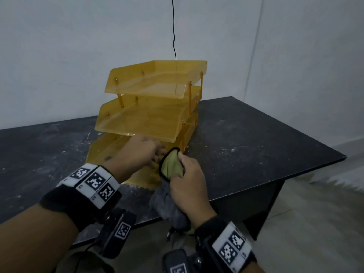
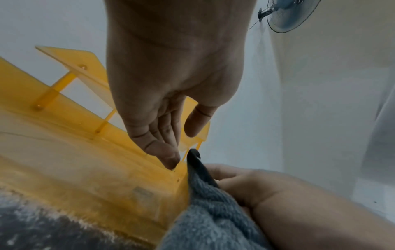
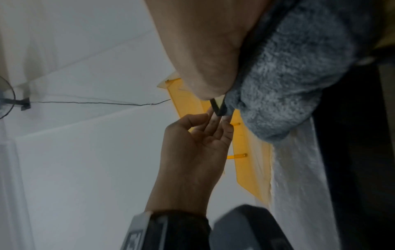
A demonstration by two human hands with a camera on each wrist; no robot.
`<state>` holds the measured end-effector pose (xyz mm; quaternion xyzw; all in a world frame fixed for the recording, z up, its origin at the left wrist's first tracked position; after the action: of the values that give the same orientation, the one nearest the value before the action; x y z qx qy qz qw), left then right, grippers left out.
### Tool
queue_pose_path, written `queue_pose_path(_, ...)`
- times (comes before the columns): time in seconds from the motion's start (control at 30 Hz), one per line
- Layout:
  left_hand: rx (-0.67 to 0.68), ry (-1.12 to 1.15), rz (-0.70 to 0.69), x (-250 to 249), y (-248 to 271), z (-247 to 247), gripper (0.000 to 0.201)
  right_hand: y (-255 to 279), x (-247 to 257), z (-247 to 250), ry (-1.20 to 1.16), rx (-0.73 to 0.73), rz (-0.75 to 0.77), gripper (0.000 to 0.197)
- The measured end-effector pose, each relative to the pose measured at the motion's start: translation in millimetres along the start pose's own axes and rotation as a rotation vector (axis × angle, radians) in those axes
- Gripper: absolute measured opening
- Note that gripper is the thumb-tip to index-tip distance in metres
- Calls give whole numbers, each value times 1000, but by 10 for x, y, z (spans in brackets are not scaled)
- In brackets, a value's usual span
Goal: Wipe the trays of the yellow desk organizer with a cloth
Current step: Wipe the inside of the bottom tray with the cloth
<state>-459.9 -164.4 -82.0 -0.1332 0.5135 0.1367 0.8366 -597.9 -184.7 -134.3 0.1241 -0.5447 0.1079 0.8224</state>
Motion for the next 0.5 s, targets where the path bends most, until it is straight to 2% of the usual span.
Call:
queue_pose_path(0.13,25,59,22,13,28,-45,35,-37,106,1,21,-1,37,66)
queue_pose_path(0.3,-3,72,34,63,45,137,31,254,14,-258,141,214,103,57)
queue_pose_path(0.37,-3,103,32,85,57,183,30,265,-8,-319,111,252,124,52)
queue_pose_path(0.43,-5,102,33,94,69,197,28,89,-62,-215,-86,201,1,37)
queue_pose_path(0.5,-7,104,24,108,74,199,23,-157,-156,26,-378,54,-206,25)
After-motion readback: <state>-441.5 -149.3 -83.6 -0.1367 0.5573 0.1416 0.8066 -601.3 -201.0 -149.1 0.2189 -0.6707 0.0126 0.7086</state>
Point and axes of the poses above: each hand's wrist, its own y-axis away from the middle knuckle, its own z-axis out of the back of the hand, x = y × z, the point moved 8 cm from there along -y, towards the middle knuckle, and after that the axes turned 13 degrees about -z, right-handed, at the moved point
